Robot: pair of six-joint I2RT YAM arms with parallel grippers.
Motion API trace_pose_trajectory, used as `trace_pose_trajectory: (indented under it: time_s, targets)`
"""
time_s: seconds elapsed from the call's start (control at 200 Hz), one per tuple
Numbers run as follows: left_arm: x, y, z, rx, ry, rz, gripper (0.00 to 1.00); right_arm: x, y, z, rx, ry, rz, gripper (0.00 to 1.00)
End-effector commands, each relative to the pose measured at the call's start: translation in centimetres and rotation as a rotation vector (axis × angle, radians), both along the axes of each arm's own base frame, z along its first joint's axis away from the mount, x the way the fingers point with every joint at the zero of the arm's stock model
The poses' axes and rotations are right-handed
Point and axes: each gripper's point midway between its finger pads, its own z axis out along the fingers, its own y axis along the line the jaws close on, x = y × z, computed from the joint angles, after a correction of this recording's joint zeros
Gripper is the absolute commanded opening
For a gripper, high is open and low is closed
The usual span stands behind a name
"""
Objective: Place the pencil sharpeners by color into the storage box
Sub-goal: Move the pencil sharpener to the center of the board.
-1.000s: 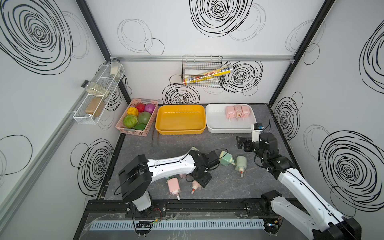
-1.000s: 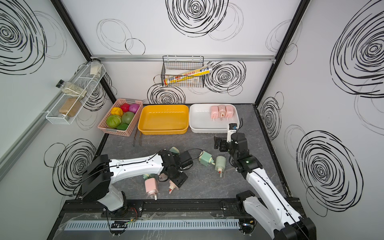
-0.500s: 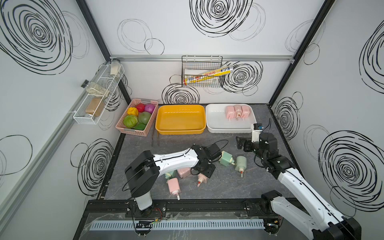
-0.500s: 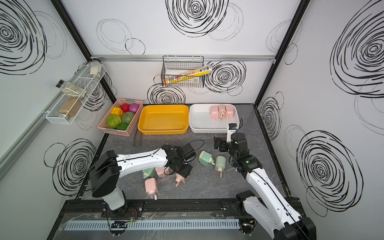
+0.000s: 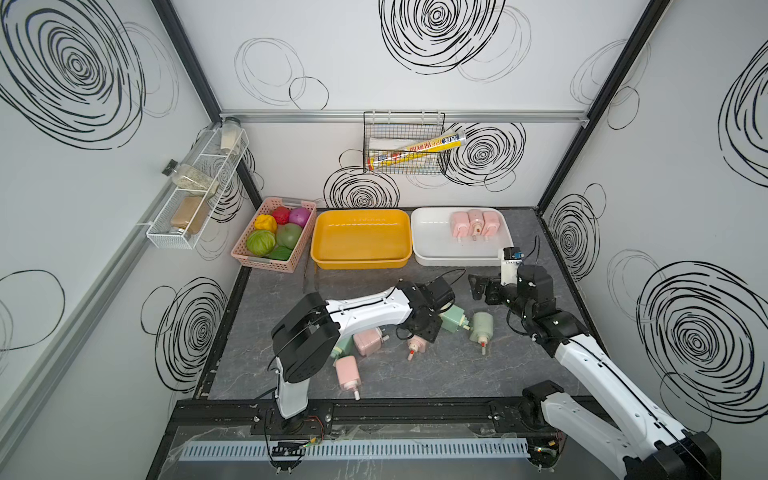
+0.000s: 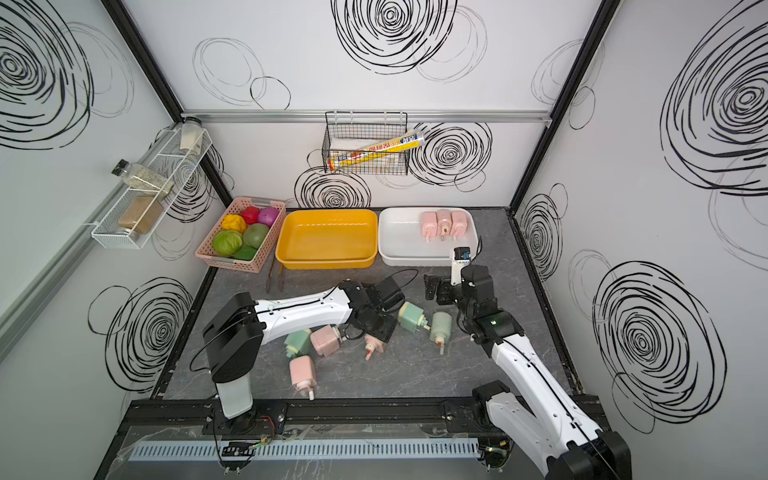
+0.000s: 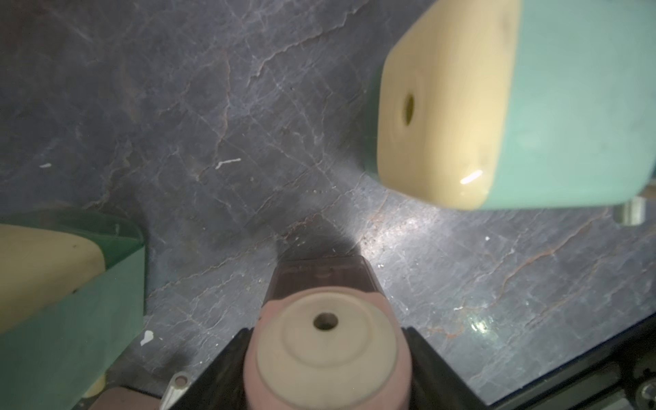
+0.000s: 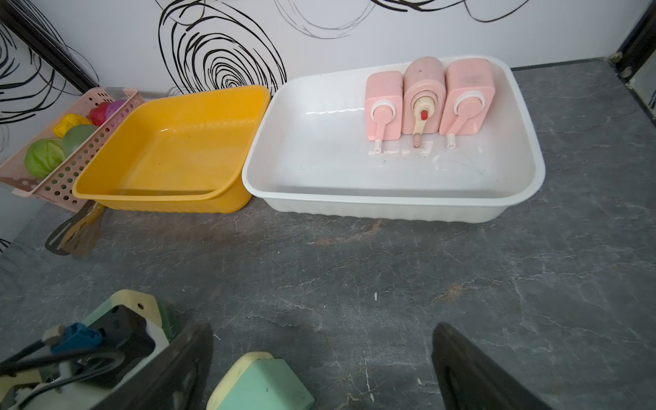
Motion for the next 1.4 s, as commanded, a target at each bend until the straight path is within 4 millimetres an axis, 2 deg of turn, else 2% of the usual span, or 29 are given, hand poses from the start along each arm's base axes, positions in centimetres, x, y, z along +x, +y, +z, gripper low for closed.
trace_pose_trajectory:
  time_s: [0.0,0.09,0.19,0.41,0.55,0.761,0.846,1.026,1.181,1.301,1.396]
  targets:
    - [1.0,-0.4,2.1,-0.065,-0.043,0.01,0.81,-0.7,1.2,-0.7,0.032,0.041,0.06,1.0]
    - [0.8,-0.4,3.2,-0.165,-0.027,0.014,0.92,-1.6,2.1,-0.9,0.073,0.084,0.109,1.0]
    - [0.0,-0.4,4.0,-0.281,0.013,0.02,1.0,-2.6,2.8,-1.0,0.102,0.121,0.15,1.0]
    - [-1.8,-0.2,4.5,-0.351,0.042,0.027,0.99,-3.4,2.1,-1.5,0.083,0.143,0.125,1.0]
    - [-2.4,0.2,4.3,-0.356,0.039,0.041,0.99,-3.7,2.4,-1.9,0.089,0.157,0.145,1.0]
    - [-3.8,-1.4,4.5,-0.377,0.038,-0.01,0.99,-4.4,3.0,-1.9,0.086,0.173,0.198,1.0]
    - [-4.1,-1.3,4.0,-0.36,0.047,0.001,0.99,-4.7,3.2,-2.0,0.084,0.181,0.214,1.0]
    - [-4.2,-0.5,4.4,-0.355,0.032,0.039,0.99,-5.4,4.2,-2.0,0.099,0.197,0.258,1.0]
    - [-1.9,2.2,7.1,-0.37,-0.095,0.128,0.99,-6.7,5.9,-2.3,0.124,0.236,0.304,1.0]
    - [0.6,4.5,9.7,-0.416,-0.201,0.202,0.99,-7.3,6.8,-2.9,0.131,0.25,0.228,1.0]
    - [2.4,7.0,10.8,-0.414,-0.276,0.271,0.99,-8.2,8.1,-3.4,0.153,0.263,0.188,1.0]
